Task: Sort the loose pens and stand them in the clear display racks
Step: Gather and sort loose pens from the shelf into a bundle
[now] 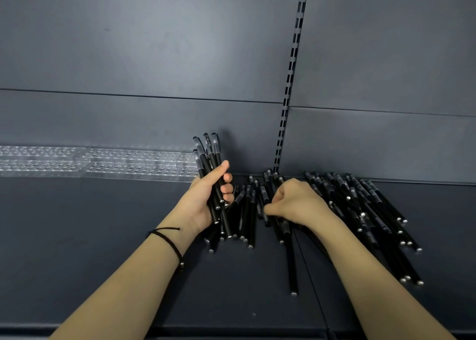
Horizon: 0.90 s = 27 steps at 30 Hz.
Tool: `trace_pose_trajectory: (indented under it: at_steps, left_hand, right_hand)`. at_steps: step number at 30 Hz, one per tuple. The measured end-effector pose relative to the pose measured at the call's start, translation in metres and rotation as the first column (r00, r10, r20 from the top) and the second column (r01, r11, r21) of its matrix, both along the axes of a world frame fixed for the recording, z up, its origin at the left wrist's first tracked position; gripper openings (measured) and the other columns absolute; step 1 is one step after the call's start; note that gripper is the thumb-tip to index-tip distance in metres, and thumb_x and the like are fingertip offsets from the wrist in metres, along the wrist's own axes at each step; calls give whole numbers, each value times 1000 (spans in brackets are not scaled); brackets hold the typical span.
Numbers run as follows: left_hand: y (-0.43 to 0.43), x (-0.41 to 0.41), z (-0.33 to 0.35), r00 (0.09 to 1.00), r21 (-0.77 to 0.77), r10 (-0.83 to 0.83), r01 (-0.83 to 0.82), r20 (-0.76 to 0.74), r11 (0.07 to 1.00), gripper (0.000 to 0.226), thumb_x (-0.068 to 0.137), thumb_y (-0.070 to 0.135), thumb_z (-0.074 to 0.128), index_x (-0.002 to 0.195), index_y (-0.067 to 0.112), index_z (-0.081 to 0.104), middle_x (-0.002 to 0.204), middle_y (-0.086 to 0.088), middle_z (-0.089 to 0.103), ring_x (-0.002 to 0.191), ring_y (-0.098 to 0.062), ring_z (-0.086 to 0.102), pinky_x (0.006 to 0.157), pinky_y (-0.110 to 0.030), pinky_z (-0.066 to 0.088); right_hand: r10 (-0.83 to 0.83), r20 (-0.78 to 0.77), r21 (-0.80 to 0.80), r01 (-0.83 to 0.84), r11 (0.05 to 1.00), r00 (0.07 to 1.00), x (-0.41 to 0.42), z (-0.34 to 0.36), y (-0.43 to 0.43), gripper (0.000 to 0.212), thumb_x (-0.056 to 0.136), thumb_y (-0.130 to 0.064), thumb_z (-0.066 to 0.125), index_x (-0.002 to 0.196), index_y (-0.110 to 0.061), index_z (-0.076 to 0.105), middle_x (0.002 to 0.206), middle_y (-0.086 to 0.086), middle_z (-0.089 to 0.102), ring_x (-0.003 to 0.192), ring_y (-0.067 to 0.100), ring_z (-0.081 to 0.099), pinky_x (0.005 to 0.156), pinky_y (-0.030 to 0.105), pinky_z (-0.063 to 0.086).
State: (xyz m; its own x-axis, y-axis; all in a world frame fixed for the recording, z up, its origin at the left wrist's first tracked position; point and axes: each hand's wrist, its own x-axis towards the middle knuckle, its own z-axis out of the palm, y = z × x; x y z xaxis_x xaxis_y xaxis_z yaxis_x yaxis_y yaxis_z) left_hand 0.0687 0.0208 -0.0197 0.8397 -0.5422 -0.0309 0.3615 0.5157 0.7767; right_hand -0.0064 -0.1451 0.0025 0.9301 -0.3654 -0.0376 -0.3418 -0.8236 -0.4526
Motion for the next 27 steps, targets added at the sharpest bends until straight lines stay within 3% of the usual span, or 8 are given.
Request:
trace_pose_trajectory:
  at_steps: [3,7,13,16,19,23,27]
  left_hand:
    - [0,2,1,1000,-10,22,-22,-1,1000,14,85,24,67,87,19,55,65,5,50,44,-4,40,39,-15,35]
    - [0,4,0,999,-9,39,-39,1,999,14,88,24,66,83,19,54,65,5,49,44,-5,40,39,-16,36]
    - [1,7,0,994,-26,98,-100,-56,995,18,90,22,66,80,19,51,62,6,51,43,-4,43,40,-16,38]
    - [3,8,-2,989,-32,110,-114,-102,993,20,90,23,66,78,19,51,62,6,51,43,-4,43,39,-16,39]
    - [3,8,-4,987,-39,104,-110,-126,993,17,90,23,66,81,19,52,61,6,51,43,-5,44,40,-16,40]
    - [3,8,-5,987,-40,107,-113,-123,993,15,90,23,66,83,19,54,62,6,52,43,-5,45,40,-17,40]
    - [3,7,-5,986,-40,112,-118,-128,992,15,90,23,66,82,19,53,61,6,52,43,-5,45,40,-17,40]
  right_hand:
    - [0,86,107,-9,994,996,0,0,-1,16,78,-26,72,86,-13,74,84,1,72,78,14,66,79,35,58]
    - [30,147,263,-68,962,989,1,-3,5,12,75,-21,73,83,-12,75,70,-5,66,65,5,57,62,22,47]
    - [75,129,210,-101,973,989,6,-12,10,10,77,-22,74,79,-12,74,67,-3,68,60,7,59,59,19,48]
    - [88,123,156,-107,982,988,6,-14,11,38,80,-38,74,82,0,72,70,6,69,59,13,60,60,23,50]
    - [101,98,68,-108,992,990,8,-16,17,57,75,-57,72,75,0,68,81,13,73,76,23,70,72,33,56]
    - [110,33,-80,-107,991,993,8,-12,24,51,73,-62,71,62,-15,56,62,2,59,65,18,62,64,31,50]
    - [108,-12,-10,-108,994,994,8,-10,21,42,74,-50,73,56,-21,49,54,-4,48,56,15,52,62,28,45]
